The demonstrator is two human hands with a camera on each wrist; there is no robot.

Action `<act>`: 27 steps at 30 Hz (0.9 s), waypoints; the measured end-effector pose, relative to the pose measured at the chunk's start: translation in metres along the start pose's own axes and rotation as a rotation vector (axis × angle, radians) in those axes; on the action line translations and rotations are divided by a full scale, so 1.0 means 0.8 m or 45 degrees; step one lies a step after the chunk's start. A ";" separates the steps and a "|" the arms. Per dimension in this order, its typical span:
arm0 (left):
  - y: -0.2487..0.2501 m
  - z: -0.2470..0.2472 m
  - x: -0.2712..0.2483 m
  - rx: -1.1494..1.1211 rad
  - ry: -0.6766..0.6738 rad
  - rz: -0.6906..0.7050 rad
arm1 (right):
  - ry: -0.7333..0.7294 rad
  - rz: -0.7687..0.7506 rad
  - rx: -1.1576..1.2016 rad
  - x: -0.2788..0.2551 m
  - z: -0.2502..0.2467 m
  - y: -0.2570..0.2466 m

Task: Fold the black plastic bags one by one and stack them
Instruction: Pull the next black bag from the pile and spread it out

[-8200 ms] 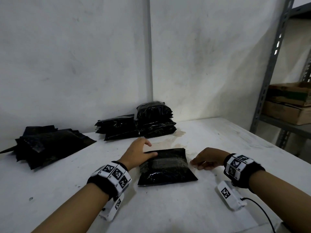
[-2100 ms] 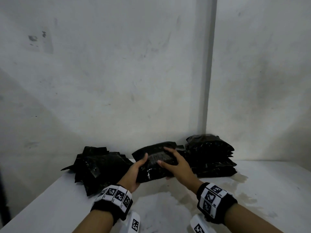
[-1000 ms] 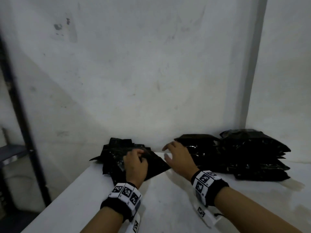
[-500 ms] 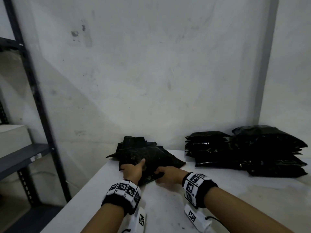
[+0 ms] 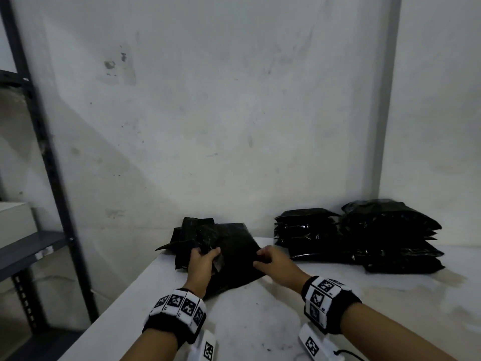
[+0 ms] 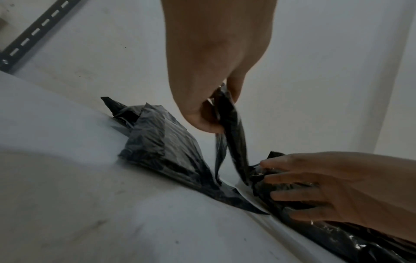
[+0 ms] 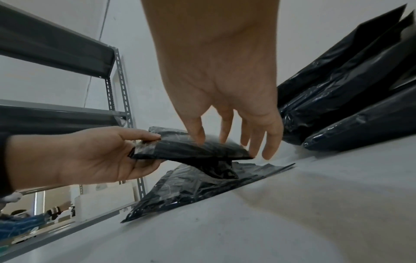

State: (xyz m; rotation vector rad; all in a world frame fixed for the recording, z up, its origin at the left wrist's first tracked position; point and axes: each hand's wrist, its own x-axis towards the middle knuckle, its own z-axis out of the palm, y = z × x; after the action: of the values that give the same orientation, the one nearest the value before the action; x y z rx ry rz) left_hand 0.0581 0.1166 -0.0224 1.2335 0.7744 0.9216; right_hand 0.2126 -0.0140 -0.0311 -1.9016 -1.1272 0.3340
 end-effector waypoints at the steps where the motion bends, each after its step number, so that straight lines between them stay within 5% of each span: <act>1: 0.007 0.000 -0.008 -0.047 -0.049 -0.027 | 0.052 0.015 0.081 -0.004 -0.008 0.000; 4: 0.024 0.005 -0.041 -0.150 -0.359 -0.125 | 0.152 0.074 0.412 -0.026 -0.043 0.000; 8: 0.033 0.026 -0.082 -0.229 -0.730 -0.192 | 0.260 0.142 0.487 -0.067 -0.095 0.006; 16: 0.031 0.095 -0.155 -0.370 -0.896 -0.381 | 0.344 0.148 0.648 -0.186 -0.188 0.026; 20: 0.018 0.123 -0.183 -0.256 -0.908 -0.328 | 0.369 0.182 0.591 -0.240 -0.221 0.043; 27: 0.004 0.149 -0.215 -0.188 -0.929 -0.355 | 0.114 0.252 0.589 -0.293 -0.248 0.058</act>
State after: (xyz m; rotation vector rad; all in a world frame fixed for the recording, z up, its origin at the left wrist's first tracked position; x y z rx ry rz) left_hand 0.0875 -0.0893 0.0028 1.1771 0.2726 0.2499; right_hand 0.2292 -0.3226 0.0022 -1.5964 -0.7252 0.5617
